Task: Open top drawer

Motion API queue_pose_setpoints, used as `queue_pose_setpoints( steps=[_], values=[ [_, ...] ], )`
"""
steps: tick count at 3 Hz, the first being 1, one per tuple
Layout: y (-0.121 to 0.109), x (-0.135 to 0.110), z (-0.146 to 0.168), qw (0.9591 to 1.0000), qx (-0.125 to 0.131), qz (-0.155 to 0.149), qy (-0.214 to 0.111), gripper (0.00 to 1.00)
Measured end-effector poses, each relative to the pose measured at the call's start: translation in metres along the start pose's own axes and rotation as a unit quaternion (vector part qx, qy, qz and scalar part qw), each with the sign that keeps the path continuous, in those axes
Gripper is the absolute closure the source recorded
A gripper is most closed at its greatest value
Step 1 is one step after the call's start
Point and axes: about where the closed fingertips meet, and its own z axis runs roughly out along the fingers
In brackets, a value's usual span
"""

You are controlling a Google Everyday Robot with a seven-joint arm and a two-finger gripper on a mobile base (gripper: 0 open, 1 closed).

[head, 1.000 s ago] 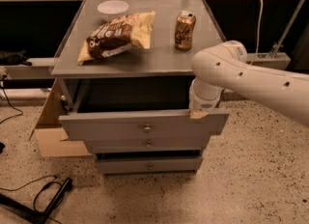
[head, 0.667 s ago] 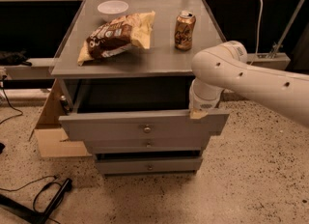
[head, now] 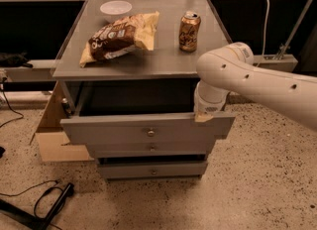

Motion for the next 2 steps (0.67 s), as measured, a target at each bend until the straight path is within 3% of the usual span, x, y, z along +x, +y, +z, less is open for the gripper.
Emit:
queue_pose_setpoints(
  steps=[1, 2],
  values=[
    [0.0000, 0.0000, 0.0000, 1.0000, 0.000, 0.000, 0.000, 0.11],
    [0.0000, 0.0000, 0.0000, 1.0000, 0.000, 0.000, 0.000, 0.00]
  ],
)
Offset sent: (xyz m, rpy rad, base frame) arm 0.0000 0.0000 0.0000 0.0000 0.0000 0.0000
